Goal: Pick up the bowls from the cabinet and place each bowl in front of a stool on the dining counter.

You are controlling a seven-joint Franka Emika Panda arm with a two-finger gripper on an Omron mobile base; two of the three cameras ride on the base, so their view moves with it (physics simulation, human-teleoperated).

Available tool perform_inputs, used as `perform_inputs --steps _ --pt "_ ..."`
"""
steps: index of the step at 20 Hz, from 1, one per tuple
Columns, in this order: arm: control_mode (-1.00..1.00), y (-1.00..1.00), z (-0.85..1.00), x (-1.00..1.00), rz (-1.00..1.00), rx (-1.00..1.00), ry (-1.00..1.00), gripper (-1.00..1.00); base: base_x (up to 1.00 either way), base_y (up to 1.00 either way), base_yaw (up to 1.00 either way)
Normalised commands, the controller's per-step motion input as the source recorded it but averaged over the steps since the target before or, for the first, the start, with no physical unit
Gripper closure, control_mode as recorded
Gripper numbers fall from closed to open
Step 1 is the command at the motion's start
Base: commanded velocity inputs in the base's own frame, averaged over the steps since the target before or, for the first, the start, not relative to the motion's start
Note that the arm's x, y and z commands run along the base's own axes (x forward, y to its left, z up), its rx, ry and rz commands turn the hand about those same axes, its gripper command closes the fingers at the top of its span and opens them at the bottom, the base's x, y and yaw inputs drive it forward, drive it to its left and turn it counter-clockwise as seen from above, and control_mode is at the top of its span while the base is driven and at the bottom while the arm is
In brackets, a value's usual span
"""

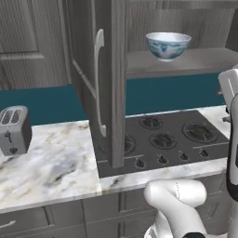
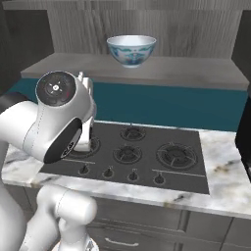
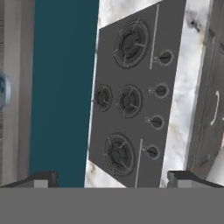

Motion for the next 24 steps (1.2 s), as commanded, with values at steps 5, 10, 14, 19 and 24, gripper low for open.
perform_inputs --steps 5,10,14,19,24 --pt "1.00 0.00 0.00 0.00 0.00 0.00 0.00 -1.00 0.62 -0.33 0.19" --pt "-1.00 -0.29 0.41 -0.07 0.09 0.03 -0.20 -1.00 0.00 0.00 0.00" --pt "-1.00 -0.06 0.77 -0.13 0.02 0.00 -0.26 -1.00 0.00 0.00 0.00" --pt "-1.00 -0.02 0.79 0.08 0.00 0.02 -0.13 -1.00 0.00 0.00 0.00" --pt "-1.00 -0.07 0.30 0.40 0.00 0.06 0.07 -1.00 0.00 0.00 0.00"
